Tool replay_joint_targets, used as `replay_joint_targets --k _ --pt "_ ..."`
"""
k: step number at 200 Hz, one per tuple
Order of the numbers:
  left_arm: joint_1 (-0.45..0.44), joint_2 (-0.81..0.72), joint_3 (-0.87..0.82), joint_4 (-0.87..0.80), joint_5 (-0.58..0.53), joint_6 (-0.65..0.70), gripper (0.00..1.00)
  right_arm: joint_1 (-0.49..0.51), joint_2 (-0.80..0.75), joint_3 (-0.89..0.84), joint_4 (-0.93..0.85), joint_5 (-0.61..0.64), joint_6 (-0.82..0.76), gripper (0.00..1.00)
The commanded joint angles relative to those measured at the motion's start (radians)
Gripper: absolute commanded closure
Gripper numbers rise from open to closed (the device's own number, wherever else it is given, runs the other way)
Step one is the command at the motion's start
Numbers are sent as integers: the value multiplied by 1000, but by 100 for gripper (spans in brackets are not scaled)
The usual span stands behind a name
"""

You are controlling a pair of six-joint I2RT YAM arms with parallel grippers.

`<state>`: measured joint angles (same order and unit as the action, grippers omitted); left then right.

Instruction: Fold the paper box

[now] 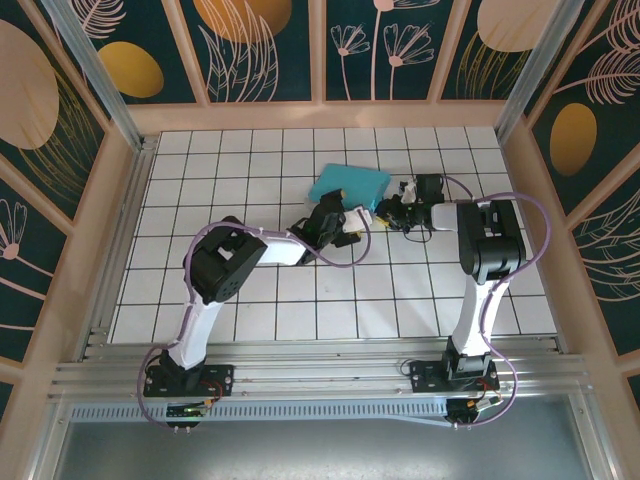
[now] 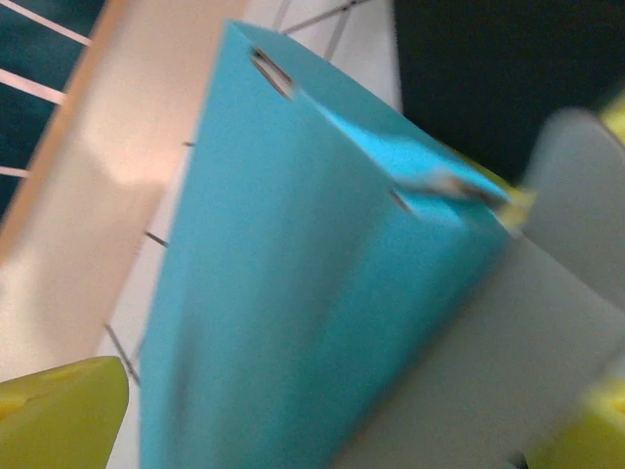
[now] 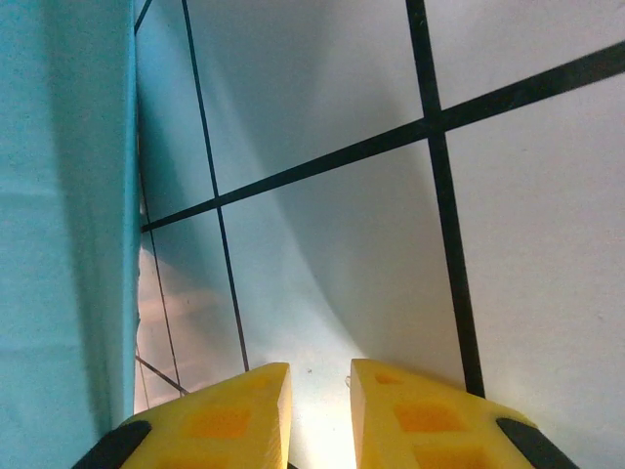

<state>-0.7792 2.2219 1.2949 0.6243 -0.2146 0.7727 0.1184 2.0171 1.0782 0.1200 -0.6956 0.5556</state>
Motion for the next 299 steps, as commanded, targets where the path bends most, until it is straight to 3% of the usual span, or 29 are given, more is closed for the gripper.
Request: replay_joint_targets --k 1,51,76,85,139,170,203,242,264,289,299 --pt "-1 72 53 128 -103 95 2 -7 32 2 -82 94 -15 76" --pt "-2 139 118 121 -147 149 29 -8 12 -3 -108 97 -25 76" --pt "-2 141 160 72 -177 141 51 -9 -10 -8 -118 97 -23 75" --pt "-1 136 167 62 -184 133 54 -9 -20 -8 -124 97 -25 75" --pt "-1 46 180 -39 -195 -16 56 -19 -132 -20 -166 104 -19 74" --pt "-2 -23 258 -195 -259 -264 60 -34 -254 -44 -185 140 8 73" --pt "-2 -143 312 -375 -218 -573 56 -46 -362 -44 -227 193 12 72" --pt "-2 -256 448 -628 -184 -983 55 -45 -489 -50 -216 302 -80 70" --pt "1 -304 495 -724 -161 -1160 55 -32 -570 -69 -151 287 -191 68" --pt "20 -313 491 -734 -70 -1231 51 6 -689 -169 -9 320 -326 59" --pt "27 -307 496 -751 -49 -1221 49 5 -720 -206 27 321 -343 48"
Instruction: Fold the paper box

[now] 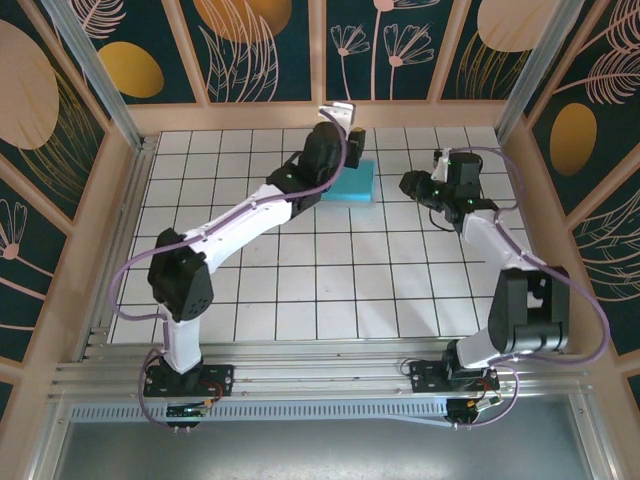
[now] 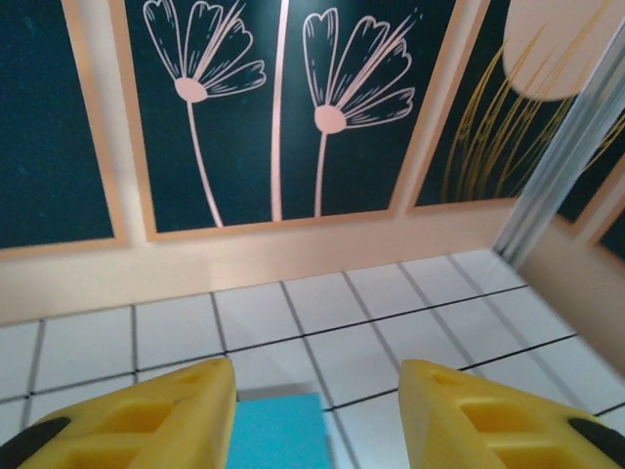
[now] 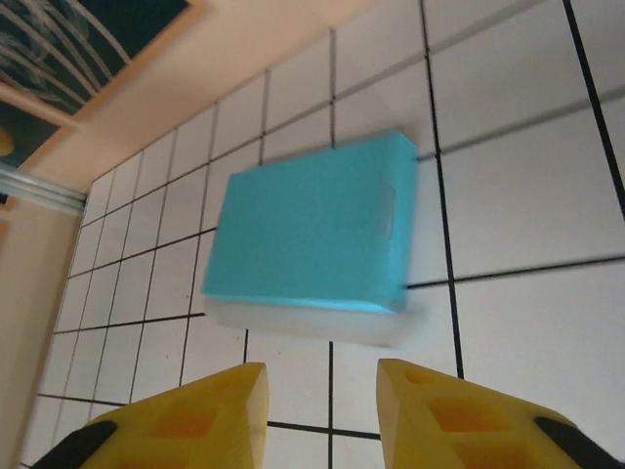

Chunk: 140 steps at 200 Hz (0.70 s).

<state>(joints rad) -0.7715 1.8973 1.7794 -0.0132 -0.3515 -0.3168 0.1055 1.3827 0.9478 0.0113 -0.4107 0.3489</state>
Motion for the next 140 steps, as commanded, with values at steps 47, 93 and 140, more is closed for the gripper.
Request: replay_joint_targets --k 47,93,140 --pt "73 -62 -101 -108 211 -95 27 -12 45 -54 74 4 116 28" --pt "301 -3 -171 -148 501 -209 13 32 352 173 -108 -45 84 29" --pt "408 259 14 -233 699 -240 15 45 626 399 -134 -91 120 34"
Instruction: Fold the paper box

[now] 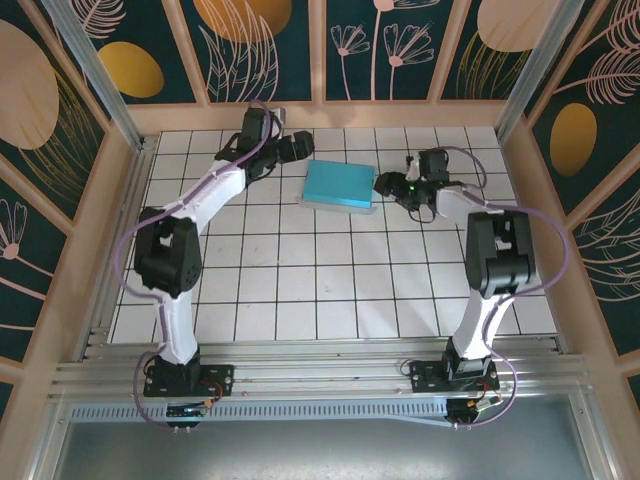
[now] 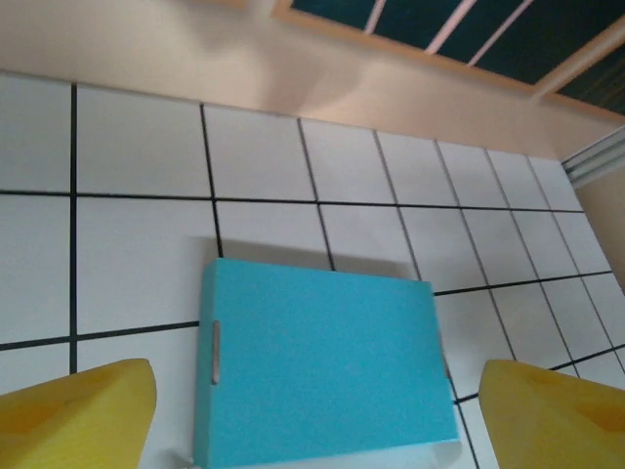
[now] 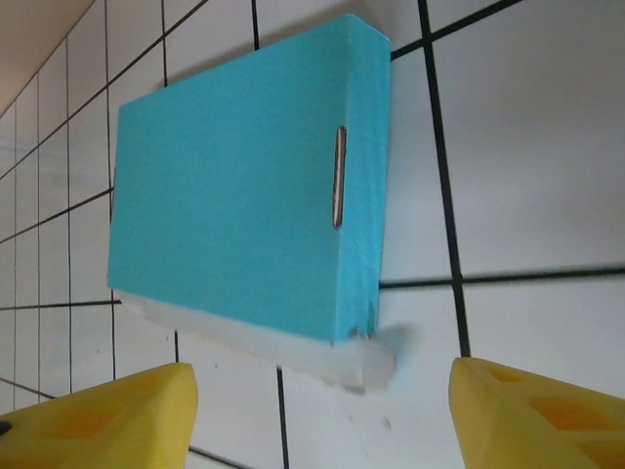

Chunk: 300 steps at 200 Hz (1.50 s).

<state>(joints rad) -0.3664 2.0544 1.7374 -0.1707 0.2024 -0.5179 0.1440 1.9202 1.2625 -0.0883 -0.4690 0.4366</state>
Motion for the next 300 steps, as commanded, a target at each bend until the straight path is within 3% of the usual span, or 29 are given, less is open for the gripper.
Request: replay_joint_targets --k 1,51,82,119,149,189,224,246,276,300 --pt "4 105 58 -75 146 -39 15 6 94 87 -34 -33 34 34" --pt "42 242 113 -41 246 -33 14 8 250 204 -6 -123 87 46" --pt "53 284 113 -34 267 -34 14 8 303 215 28 -158 124 52" --pt "75 313 132 -30 280 -37 14 -1 345 214 56 -191 146 67" --pt "90 358 184 -52 358 -29 14 -37 361 174 86 -222 158 72" --pt "98 408 234 -76 380 -25 14 -80 367 129 115 -276 155 73" --pt "99 453 234 48 579 -109 14 -88 370 123 116 -289 137 74" --pt "98 484 252 53 619 -110 15 -104 373 101 153 -312 152 76" --pt "95 487 196 195 739 -197 18 -120 378 74 206 -359 161 76" --pt "92 502 202 176 730 -205 21 -125 385 74 227 -389 166 76"
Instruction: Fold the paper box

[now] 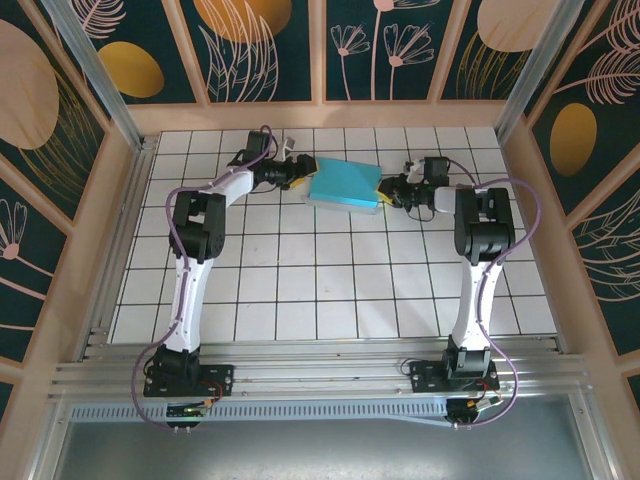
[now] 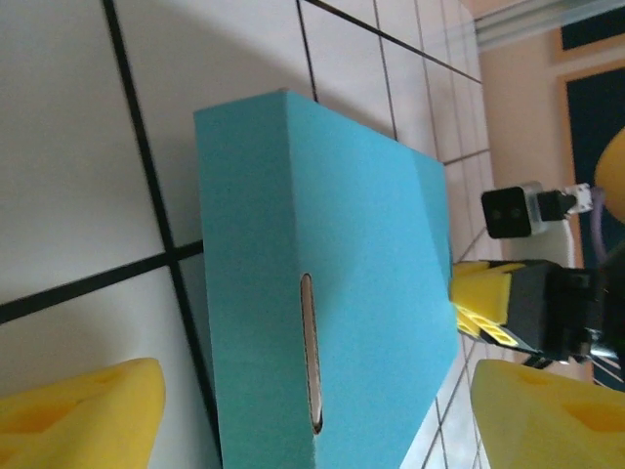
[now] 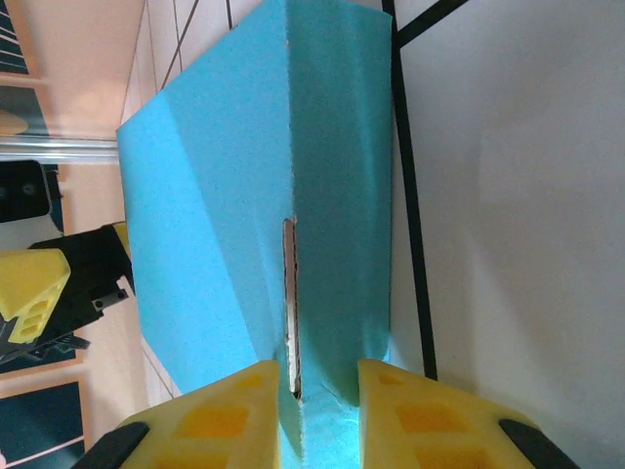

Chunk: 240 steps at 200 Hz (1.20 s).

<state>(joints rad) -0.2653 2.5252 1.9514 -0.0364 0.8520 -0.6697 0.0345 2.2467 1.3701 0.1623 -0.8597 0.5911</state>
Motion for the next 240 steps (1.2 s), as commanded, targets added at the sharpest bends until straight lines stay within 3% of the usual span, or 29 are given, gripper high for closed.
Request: replay_joint_targets --k 1,67,107,151,179,207,240 --pt "-9 32 -13 43 81 -54 21 -15 59 -35 -23 1 13 76" --pt "-64 43 -29 88 143 -100 29 -29 70 -35 -8 -6 15 76" --pt "-77 16 -68 184 147 -182 45 -29 71 -41 -4 -7 12 75" --pt "-77 -42 -57 105 88 -140 56 -28 -4 -79 16 -4 16 65" --pt "-77 -112 -20 -107 -15 10 57 -29 -128 -115 9 27 -7 56" --pt "-77 -176 50 -394 -221 223 61 -29 -266 -143 -23 99 -51 49" --pt "-77 -281 63 -601 -441 431 61 -23 -411 -165 -63 168 -104 43"
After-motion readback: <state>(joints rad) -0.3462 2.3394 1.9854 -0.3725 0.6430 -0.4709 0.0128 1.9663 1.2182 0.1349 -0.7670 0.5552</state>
